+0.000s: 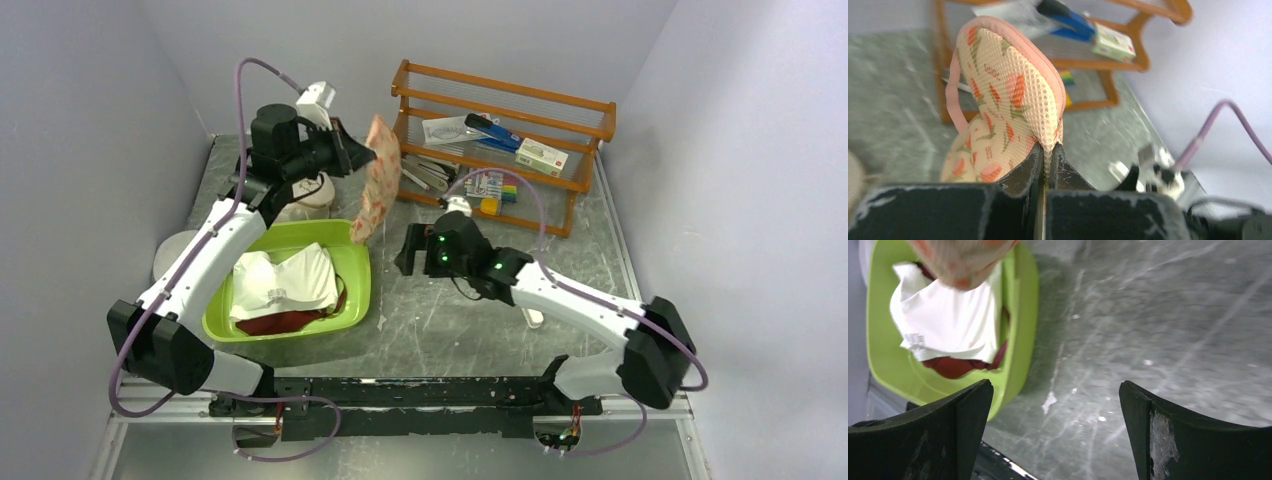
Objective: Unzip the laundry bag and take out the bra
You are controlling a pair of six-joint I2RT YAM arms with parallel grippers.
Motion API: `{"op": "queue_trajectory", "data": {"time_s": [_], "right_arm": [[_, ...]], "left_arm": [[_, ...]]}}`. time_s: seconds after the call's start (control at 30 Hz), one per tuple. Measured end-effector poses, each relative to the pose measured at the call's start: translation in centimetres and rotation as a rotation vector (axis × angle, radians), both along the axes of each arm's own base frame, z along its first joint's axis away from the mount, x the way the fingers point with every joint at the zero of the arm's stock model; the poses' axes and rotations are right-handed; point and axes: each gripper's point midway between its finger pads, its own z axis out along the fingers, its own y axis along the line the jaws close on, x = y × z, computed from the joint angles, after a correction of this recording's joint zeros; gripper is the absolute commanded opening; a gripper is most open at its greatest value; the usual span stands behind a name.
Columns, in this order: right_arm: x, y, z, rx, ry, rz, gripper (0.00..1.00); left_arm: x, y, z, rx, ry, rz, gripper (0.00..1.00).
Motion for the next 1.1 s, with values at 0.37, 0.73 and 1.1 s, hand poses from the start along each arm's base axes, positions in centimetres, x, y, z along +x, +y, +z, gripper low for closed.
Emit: {"op": "queue_trajectory", "data": {"time_s": [0.37, 0.73, 1.1], "right_arm": [[-0.6, -11.9, -6.0, -0.035, 0.157, -0.197, 1.00], [-2.2, -17.7, -11.7, -0.017, 0.225, -0.397, 1.00], [1.5, -25.7, -10.0, -0.023, 0.136, -0.691, 1.00]], "left_arm": [[-8.7, -6.9, -3.4, -0.206, 0.209, -0.364, 0.07], [-15.0, -15.6, -9.8, -0.068, 0.302, -0.626, 0.09], [-19.9, -18.8, -16.8, 0.157, 0.295, -0.747, 0.91]]}}
